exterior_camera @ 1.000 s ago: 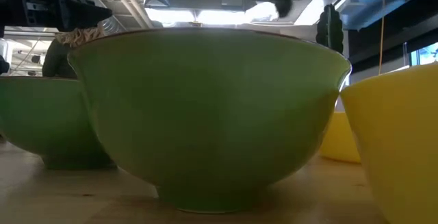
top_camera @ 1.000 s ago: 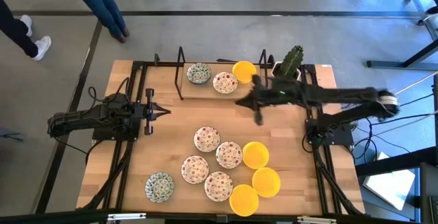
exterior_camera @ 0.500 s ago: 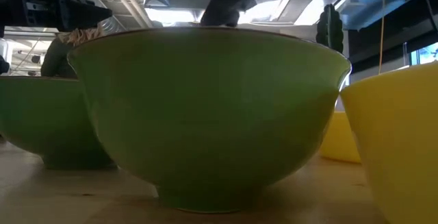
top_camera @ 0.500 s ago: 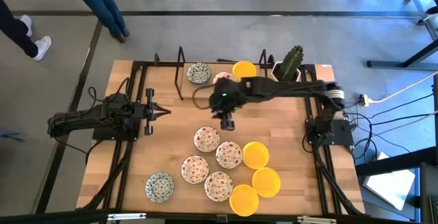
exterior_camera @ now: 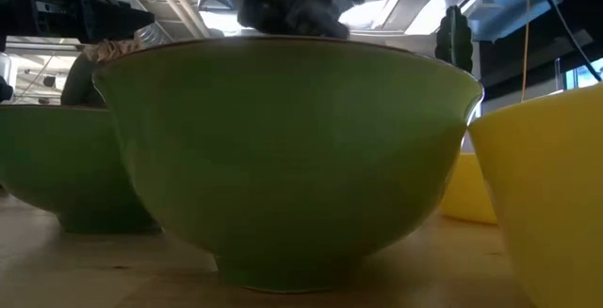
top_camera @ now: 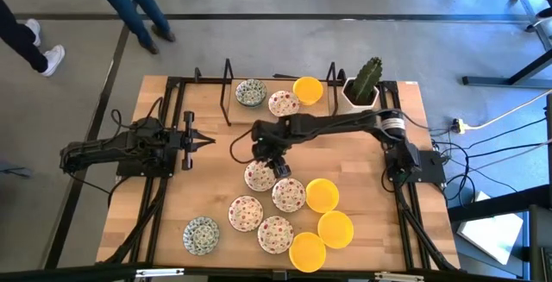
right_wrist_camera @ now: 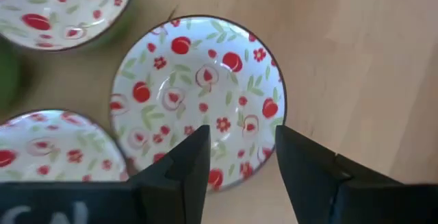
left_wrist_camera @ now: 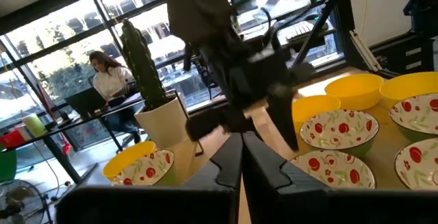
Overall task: Pick & Place Mini bowls
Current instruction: Stack the red patterned bowl on the red patterned bowl on the shelf
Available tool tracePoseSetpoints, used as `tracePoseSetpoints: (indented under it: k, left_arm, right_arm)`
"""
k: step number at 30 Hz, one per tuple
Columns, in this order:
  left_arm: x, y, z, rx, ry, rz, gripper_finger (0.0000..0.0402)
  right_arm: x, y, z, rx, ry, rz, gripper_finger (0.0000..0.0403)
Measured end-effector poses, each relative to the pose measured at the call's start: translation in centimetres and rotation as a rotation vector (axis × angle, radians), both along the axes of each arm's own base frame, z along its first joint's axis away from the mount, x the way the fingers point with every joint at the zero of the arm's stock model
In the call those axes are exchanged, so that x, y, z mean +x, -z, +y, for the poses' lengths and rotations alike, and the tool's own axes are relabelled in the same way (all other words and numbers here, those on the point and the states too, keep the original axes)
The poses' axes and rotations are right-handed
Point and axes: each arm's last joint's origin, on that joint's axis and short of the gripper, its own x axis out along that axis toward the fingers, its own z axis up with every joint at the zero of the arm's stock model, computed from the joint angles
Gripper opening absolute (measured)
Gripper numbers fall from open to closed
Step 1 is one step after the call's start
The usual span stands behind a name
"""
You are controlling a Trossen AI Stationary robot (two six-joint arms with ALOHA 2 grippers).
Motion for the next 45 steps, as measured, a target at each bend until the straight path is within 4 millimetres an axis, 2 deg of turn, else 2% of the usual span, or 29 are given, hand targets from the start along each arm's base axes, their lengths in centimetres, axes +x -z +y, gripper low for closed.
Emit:
tracePoseSetpoints:
  k: [9,21,34,37,41,45]
  left_arm:
    - [0.0,0.0,0.0,0.0,0.0,0.0,0.0004]
    - [0.0,0.0,0.0,-0.001,0.0,0.003,0.0004]
    - [0.0,0.1,0.0,-0.001,0.0,0.006,0.0004]
    - [0.0,0.1,0.0,-0.001,0.0,0.006,0.0005]
    - [0.0,0.1,0.0,-0.001,-0.001,0.006,0.0008]
    - [0.0,0.1,0.0,-0.001,-0.002,0.006,0.0006]
  right_arm:
    - [1.4,3.3,-0.9,-0.012,-0.007,0.035,0.0165]
    - [2.1,3.2,-1.1,-0.031,0.007,-0.033,0.0165]
    - [2.8,6.9,-1.5,-0.027,0.011,0.056,0.0165]
    - [2.9,7.0,-1.5,-0.029,0.008,0.056,0.0163]
    - [2.9,7.0,-1.5,-0.029,0.008,0.054,0.0129]
    - [2.9,6.8,-1.4,-0.009,0.003,0.043,0.0058]
